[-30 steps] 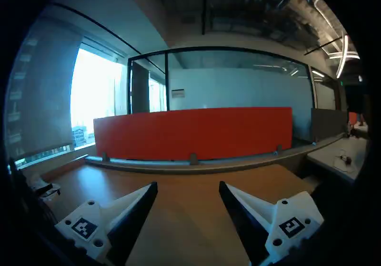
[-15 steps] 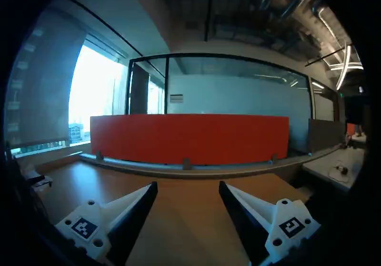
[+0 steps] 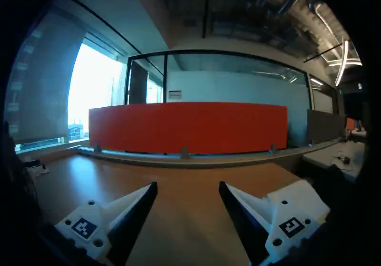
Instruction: Fold towel
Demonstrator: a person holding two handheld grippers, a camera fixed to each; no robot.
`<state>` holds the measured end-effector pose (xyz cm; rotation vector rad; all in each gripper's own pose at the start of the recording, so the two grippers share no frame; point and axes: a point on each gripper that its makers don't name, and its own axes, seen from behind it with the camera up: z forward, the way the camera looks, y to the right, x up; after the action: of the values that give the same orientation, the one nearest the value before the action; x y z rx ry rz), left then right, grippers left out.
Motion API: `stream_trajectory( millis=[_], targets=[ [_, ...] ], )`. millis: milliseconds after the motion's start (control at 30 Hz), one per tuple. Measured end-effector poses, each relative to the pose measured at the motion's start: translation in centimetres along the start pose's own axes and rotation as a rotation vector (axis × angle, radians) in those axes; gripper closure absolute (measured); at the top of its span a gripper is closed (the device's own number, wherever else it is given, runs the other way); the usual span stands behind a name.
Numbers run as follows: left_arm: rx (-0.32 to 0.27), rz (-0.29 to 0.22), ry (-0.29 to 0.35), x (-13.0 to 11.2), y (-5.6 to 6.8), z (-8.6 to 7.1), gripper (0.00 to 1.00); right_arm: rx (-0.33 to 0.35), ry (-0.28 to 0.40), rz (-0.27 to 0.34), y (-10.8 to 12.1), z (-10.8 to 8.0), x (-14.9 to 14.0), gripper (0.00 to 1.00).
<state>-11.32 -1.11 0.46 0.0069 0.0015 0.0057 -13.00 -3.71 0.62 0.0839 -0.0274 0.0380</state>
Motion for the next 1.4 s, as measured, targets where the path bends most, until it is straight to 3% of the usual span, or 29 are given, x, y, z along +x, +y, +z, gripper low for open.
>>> stream_trajectory(
  millis=[600,1400],
  targets=[
    [0.0,0.0,0.001,-0.1,0.1,0.1,0.1,-0.046,0.001,0.005,2.4,-0.1,-4.8,0.0],
    [0.0,0.0,0.001,-0.3,0.0,0.1,0.11,-0.043,0.034,-0.006,2.5,-0.6,-4.8,0.0]
  ],
)
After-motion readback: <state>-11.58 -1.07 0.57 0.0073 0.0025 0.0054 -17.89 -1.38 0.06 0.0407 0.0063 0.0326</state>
